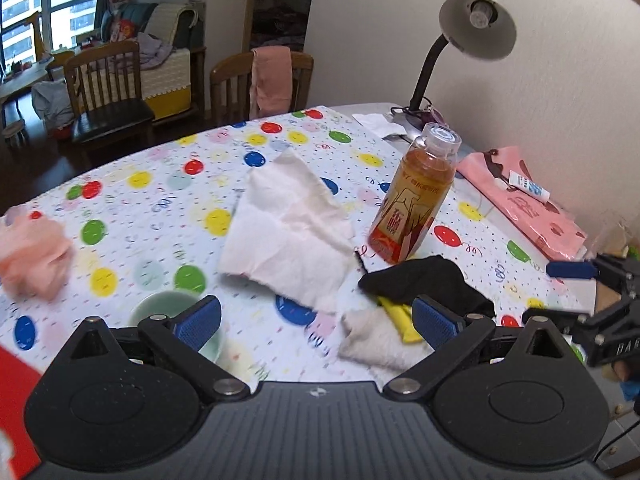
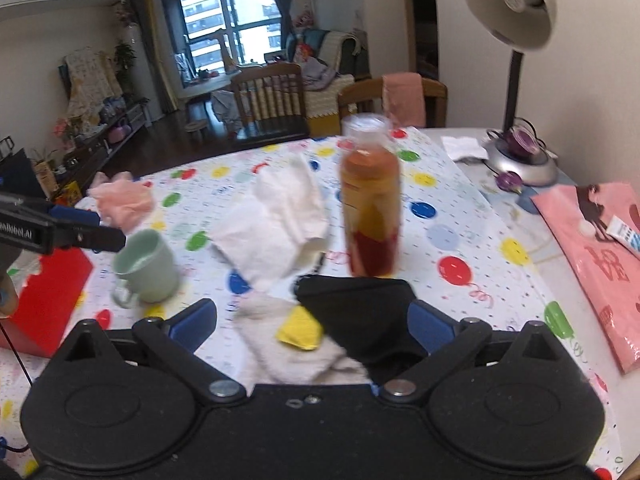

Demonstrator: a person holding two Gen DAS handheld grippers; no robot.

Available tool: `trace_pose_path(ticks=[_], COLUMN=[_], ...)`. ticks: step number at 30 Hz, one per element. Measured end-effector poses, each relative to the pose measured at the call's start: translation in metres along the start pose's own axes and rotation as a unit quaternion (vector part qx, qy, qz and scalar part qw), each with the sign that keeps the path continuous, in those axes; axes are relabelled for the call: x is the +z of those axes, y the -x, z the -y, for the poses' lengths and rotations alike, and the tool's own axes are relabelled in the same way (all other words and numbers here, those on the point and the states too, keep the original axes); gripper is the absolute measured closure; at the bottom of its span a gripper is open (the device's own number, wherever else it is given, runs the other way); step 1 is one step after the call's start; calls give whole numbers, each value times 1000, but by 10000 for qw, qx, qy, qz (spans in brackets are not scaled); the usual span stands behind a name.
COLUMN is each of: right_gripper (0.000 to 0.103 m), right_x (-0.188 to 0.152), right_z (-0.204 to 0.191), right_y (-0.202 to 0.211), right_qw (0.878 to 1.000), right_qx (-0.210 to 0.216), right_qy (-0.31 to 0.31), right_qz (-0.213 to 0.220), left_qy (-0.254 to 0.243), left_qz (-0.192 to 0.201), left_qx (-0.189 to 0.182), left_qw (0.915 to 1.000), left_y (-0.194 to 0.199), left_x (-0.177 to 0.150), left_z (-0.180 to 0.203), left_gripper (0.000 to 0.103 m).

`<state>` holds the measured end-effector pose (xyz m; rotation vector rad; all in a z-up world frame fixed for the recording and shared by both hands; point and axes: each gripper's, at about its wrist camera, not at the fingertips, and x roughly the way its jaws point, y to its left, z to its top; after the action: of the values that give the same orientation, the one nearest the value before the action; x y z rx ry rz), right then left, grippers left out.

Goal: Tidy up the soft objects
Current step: 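Move the left gripper to the white cloth while the right gripper moves to the black cloth, then pinch the white cloth with the left gripper while the right gripper grasps the black cloth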

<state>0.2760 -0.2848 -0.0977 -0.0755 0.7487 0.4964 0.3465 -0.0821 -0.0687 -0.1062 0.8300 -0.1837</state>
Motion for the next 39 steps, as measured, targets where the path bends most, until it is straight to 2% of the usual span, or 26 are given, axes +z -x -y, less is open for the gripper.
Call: trace_pose_path(ticks=[5,12,18,25,32,39], right_gripper=[1,3,7,8,9,9], right_x=[-2,-2,0,-1,-5,-9], right_z=[32,63,80,86,89,89], right_y=[-17,-45,-70,-96,-118,-130], right_qw=[9998,9991,9975,9964,9954,9940], right_qx=[5,-31,127,208,190,172], right_qy=[-128,-264,-549,-539,-593,-737], right_qz=[-143,-315,-429,-623,-735,-795], left_qy=[85,644,1397,2019,2006,1915], left_qz=[-63,-219,-362,-396,-513,-638], left_qx=[252,571,766,968,1061,1279], left_qw=[9996,9961,9866,9738,9726,9710], left_y=[-33,-82,-120,-163,-197,-214], left_x=[21,47,61,67,66,61], left_z=[11,10,1,-16,-13,-14], left_gripper=[1,1,1,1,1,1])
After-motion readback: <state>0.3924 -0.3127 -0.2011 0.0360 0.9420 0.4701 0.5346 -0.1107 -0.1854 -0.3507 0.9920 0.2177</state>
